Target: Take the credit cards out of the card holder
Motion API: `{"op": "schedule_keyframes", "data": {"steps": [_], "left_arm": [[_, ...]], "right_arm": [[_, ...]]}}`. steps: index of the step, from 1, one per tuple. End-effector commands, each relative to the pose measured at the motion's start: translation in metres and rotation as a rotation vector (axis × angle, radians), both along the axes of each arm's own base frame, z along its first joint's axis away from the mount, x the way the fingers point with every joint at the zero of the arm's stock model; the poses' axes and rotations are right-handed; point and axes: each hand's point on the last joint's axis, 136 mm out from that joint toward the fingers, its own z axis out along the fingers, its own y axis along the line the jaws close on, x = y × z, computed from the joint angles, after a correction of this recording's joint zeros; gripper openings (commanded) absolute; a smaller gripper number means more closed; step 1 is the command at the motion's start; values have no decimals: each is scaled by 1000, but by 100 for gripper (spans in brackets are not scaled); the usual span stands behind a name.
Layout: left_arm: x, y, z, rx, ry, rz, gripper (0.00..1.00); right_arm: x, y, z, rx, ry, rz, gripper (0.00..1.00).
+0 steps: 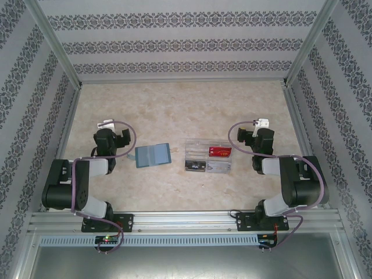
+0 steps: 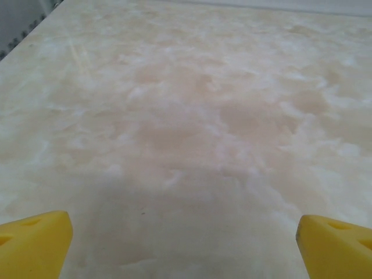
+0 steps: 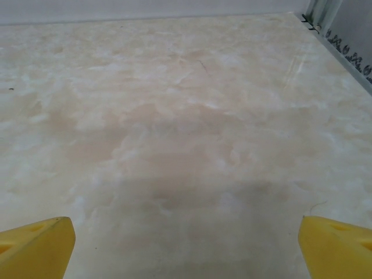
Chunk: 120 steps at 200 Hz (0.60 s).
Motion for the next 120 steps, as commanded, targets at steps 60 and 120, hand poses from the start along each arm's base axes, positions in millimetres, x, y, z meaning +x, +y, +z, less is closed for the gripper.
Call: {"op": "schedule_keyframes", "data": {"steps": [60, 120], "left_arm": [[15, -28, 5, 30, -42, -184, 100], [15, -28, 5, 29, -37, -185, 100]], "right_arm": [[8, 7, 22, -35, -96, 19, 98], [8, 7, 22, -33, -94, 20, 98]]}}
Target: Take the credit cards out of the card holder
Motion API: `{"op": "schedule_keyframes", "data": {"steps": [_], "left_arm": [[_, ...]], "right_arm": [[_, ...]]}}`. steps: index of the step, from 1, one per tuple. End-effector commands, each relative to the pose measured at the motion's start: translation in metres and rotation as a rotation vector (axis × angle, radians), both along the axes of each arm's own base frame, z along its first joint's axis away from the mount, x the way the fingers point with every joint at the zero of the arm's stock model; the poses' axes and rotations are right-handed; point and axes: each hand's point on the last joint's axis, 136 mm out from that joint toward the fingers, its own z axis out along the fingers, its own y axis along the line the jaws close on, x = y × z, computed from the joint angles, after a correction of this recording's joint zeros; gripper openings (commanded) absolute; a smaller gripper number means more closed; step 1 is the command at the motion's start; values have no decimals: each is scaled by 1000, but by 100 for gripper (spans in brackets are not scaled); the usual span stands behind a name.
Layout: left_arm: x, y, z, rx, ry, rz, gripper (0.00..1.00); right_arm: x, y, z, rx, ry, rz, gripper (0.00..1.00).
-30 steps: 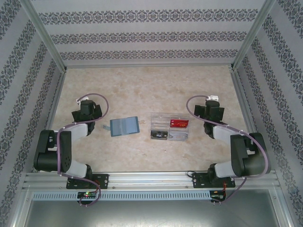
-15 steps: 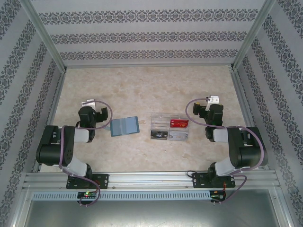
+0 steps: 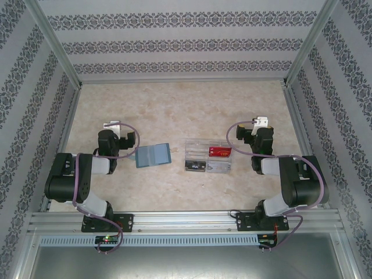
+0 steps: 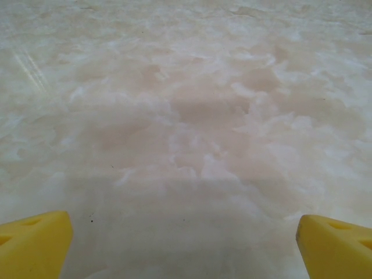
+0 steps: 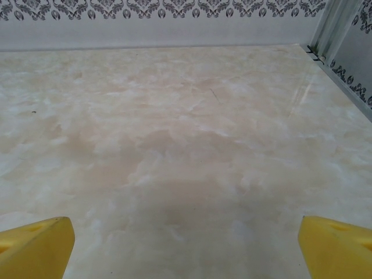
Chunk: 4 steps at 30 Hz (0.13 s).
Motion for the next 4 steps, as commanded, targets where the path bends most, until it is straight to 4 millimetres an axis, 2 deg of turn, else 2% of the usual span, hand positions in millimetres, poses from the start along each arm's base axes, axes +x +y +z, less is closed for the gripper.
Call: {"op": "schedule_keyframes", "data": {"steps": [1, 4], "left_arm": [[9, -5, 14, 15, -50, -33, 100], [9, -5, 15, 15, -51, -32, 100]], "right_arm": [[2, 1, 7, -15, -31, -3, 98], [2, 1, 8, -12, -32, -2, 98]]}}
